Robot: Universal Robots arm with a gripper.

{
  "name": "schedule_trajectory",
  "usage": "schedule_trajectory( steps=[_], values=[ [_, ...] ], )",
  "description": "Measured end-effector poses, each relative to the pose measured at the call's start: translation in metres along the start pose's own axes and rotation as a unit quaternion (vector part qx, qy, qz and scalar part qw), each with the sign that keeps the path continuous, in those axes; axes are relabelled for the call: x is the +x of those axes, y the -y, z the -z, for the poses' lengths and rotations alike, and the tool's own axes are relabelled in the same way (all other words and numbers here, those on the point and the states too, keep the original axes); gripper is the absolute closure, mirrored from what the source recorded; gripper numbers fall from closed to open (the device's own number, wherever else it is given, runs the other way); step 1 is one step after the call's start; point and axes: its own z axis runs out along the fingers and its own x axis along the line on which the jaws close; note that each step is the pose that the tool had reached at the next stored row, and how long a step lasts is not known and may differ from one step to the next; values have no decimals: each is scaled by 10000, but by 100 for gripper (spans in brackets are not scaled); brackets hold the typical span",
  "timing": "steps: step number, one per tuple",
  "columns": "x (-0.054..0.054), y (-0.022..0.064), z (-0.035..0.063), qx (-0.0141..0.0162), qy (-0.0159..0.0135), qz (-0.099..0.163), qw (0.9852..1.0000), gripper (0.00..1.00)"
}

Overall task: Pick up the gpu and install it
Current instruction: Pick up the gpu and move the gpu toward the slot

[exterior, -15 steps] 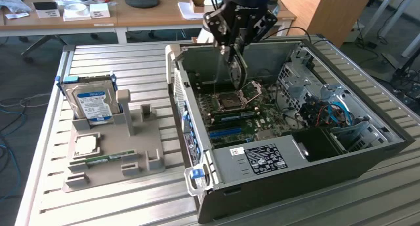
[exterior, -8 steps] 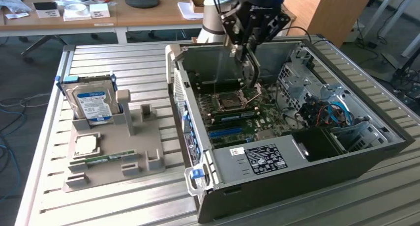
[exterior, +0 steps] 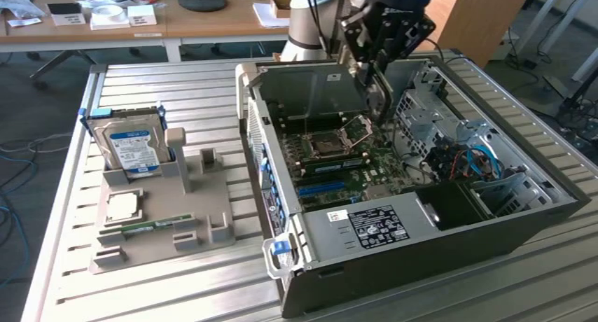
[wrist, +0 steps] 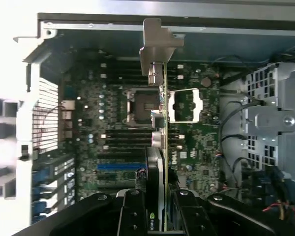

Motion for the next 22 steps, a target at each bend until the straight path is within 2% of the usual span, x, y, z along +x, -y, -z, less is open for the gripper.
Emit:
schedule_trajectory(
  steps=[12,13,15,22],
  values=[
    [-485,-12,-20,-6,0,2,10000,73],
    [-563,-14,-23,-6,0,3,10000,73],
    [-646,-16,-27,-7,0,2,10000,73],
    [-856,-21,-36,-7,0,3,10000,73]
  ],
)
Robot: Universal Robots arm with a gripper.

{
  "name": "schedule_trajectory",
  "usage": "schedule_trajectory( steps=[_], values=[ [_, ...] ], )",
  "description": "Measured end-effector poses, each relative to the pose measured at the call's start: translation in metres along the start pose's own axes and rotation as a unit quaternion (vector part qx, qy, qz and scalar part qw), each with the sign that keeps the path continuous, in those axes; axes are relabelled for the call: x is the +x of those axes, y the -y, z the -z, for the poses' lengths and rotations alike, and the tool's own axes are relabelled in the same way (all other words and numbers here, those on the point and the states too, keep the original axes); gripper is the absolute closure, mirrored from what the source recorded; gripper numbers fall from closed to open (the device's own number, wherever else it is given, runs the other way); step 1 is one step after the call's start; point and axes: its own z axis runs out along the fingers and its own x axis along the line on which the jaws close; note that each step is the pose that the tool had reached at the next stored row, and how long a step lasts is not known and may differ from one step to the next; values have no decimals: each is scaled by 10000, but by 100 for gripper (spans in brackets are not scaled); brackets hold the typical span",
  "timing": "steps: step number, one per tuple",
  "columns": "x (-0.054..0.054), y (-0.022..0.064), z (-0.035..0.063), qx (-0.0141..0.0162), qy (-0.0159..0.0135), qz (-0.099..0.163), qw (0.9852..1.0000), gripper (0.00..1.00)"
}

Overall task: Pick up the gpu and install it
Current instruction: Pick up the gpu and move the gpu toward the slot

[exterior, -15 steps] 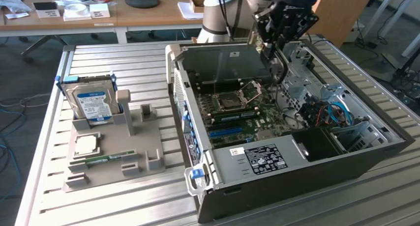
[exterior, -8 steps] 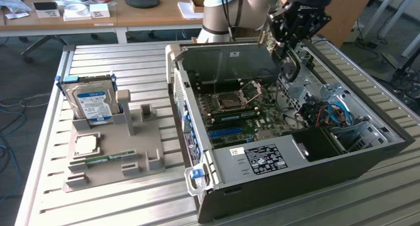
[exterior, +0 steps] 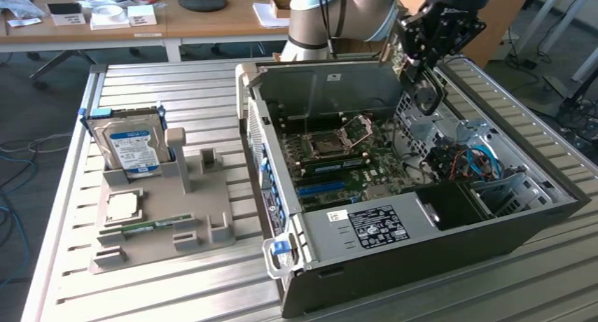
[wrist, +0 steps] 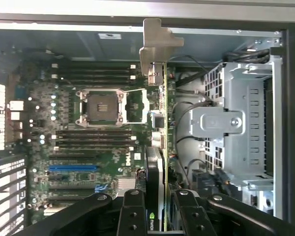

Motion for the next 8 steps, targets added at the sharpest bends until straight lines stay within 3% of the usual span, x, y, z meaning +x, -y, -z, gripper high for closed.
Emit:
schedule_trajectory(
  steps=[8],
  values=[
    [-83,-1,-3,1,0,-1,10000,73]
  ],
)
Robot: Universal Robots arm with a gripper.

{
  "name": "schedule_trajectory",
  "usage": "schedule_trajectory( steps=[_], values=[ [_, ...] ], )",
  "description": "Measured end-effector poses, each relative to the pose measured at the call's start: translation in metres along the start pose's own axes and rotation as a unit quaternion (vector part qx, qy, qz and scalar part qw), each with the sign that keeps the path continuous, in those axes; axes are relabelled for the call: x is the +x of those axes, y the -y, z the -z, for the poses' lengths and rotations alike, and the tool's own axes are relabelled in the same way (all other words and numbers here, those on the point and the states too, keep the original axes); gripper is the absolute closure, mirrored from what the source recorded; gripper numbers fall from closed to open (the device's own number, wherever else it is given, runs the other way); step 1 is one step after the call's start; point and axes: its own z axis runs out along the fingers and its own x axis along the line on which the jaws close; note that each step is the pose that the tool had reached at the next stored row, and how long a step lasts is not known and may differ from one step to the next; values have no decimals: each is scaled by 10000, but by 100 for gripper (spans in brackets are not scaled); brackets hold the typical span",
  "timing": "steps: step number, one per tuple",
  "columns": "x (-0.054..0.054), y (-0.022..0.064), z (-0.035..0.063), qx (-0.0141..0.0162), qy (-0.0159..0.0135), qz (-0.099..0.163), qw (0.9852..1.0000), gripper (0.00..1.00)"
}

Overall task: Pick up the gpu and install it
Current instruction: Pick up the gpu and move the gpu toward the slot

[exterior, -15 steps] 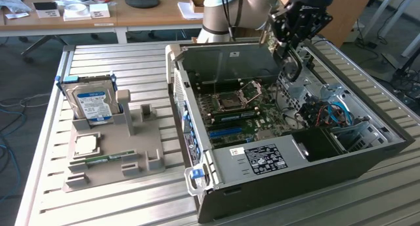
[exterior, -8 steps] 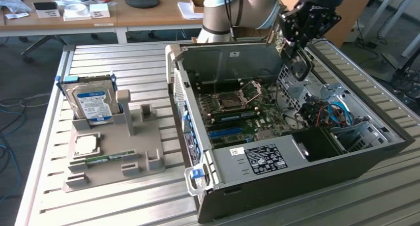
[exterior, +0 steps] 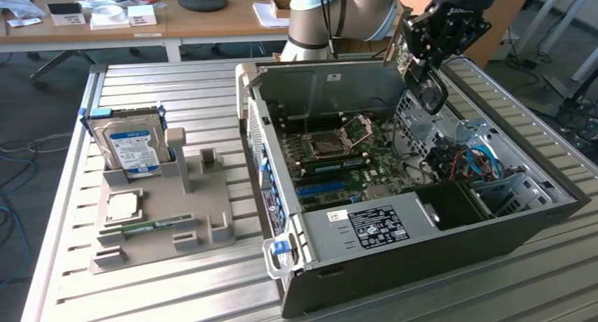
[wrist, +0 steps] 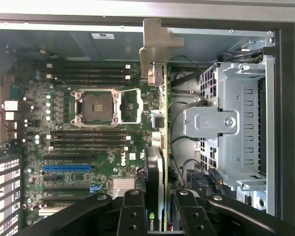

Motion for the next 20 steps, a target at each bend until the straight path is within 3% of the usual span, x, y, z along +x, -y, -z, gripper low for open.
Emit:
schedule_trajectory(
  steps=[16,20],
  values=[
    [-95,16,-26,-3,-15,-1,10000,73],
    [-94,26,-85,-2,-15,-2,10000,73]
  ],
)
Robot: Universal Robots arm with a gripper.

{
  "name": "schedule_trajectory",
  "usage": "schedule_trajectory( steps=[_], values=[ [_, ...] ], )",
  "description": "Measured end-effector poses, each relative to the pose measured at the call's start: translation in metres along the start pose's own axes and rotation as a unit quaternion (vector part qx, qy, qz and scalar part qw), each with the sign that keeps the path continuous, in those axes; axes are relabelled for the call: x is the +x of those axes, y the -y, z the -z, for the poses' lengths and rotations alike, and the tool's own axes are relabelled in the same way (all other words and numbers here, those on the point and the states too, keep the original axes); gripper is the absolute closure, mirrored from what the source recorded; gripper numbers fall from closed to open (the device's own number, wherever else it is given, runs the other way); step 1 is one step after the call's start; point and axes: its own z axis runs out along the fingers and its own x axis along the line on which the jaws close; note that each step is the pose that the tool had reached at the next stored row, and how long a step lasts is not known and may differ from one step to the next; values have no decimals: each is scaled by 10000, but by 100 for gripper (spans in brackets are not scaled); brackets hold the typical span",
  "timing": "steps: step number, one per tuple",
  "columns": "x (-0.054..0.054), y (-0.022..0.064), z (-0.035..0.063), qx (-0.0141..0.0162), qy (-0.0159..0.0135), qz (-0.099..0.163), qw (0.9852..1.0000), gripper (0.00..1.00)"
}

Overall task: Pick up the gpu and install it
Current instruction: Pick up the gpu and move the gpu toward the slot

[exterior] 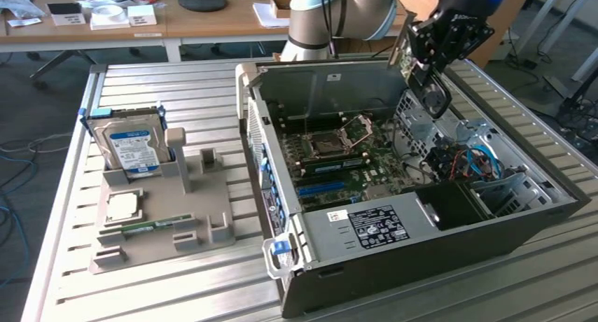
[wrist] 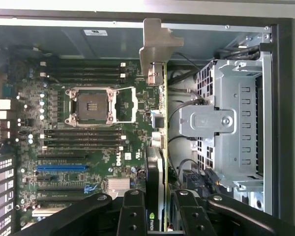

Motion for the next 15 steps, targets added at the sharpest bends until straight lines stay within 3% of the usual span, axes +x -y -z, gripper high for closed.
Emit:
schedule_trajectory(
  steps=[15],
  values=[
    [-17,143,-40,14,1,-2,10000,73]
  ],
)
